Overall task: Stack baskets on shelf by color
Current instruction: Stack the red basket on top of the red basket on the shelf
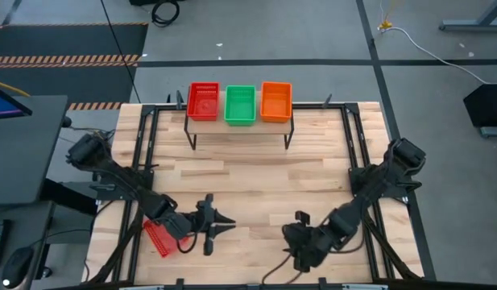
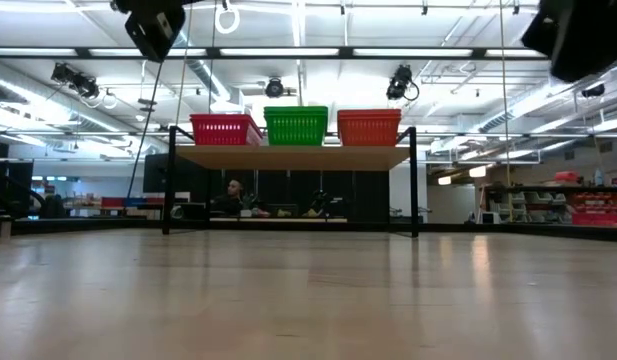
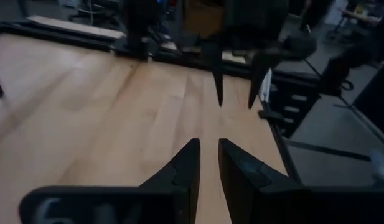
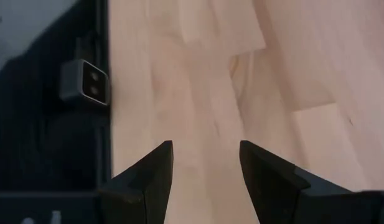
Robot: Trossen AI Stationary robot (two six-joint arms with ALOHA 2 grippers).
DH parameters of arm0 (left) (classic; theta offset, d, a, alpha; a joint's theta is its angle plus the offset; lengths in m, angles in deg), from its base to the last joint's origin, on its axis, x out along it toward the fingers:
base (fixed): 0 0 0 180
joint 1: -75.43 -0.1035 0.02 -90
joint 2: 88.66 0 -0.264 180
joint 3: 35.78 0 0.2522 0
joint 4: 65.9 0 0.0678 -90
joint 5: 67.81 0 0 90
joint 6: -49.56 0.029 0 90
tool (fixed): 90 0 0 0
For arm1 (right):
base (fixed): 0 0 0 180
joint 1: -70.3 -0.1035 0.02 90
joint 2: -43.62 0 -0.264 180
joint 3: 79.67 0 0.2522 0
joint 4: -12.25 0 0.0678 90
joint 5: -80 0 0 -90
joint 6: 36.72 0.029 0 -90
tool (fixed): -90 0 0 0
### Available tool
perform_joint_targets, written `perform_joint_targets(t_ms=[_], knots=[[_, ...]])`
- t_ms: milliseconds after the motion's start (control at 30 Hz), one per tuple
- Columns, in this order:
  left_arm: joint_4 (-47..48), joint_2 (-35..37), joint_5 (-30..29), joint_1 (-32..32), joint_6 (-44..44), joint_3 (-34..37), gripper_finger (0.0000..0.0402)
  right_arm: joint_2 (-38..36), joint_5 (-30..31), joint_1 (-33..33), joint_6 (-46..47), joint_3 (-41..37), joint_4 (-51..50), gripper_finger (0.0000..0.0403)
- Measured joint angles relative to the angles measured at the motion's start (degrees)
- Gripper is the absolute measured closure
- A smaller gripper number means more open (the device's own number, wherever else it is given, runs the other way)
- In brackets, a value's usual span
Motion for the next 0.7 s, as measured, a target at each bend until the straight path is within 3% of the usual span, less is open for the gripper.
perform_joint_targets(t_ms=[267, 433, 700], knots=[[-0.5, -1.8, 3.5, 0.0, 0.4, 0.0, 0.0335, 0.1, 9.7, -3.4, -0.6, -4.6, 9.8, 0.0211], [0.0, -2.1, 9.3, 0.4, 3.3, 0.0, 0.0331, 0.2, 7.0, -3.5, -0.2, -11.0, 22.2, 0.0211], [-2.7, -2.1, 8.3, 3.5, -0.2, -0.1, 0.0322, 0.2, 4.2, -3.5, 1.2, -15.1, 29.0, 0.0211]])
